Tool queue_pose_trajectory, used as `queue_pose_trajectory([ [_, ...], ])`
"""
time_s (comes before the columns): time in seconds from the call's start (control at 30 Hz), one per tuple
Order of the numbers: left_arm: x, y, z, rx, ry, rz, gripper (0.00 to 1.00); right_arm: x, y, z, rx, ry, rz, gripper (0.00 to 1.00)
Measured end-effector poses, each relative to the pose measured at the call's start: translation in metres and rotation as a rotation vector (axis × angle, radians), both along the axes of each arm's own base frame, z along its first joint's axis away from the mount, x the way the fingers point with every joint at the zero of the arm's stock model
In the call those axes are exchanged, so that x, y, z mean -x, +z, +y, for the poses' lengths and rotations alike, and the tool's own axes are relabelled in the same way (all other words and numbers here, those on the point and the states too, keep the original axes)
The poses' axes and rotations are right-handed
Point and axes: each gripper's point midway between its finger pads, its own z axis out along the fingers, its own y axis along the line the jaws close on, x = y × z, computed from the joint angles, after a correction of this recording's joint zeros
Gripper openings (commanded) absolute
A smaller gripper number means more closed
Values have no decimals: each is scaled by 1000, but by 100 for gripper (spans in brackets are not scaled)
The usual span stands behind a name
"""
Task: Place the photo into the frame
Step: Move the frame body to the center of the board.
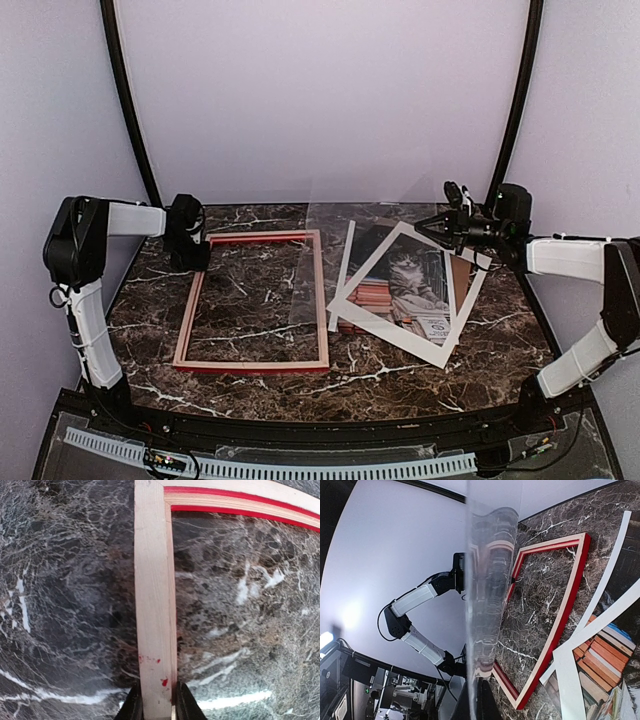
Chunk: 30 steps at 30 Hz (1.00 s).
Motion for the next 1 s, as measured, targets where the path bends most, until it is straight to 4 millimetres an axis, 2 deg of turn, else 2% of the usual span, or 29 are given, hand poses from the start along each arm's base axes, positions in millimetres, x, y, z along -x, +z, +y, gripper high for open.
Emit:
queue_pose_trajectory([
  [0.33, 24, -1, -38, 70, 33, 5, 15, -1, -11, -3, 43, -34, 18, 0],
  [0.6, 37, 0, -80, 177, 30, 12, 19, -5, -20, -6, 71, -67, 44, 0],
  [0.7, 45, 1, -92, 203, 22, 22, 25, -6, -21, -6, 73, -73, 46, 0],
  [0.83, 57, 3, -100, 243, 16, 49, 37, -5, -21, -1, 76, -70, 48, 0],
  [0.9, 60, 8, -103, 263, 14, 53, 47, -2, -21, 6, 75, -59, 55, 0],
  [1.0, 59, 24, -103, 275, 10, 25, 52, 1, -18, 23, 69, -31, 63, 0],
])
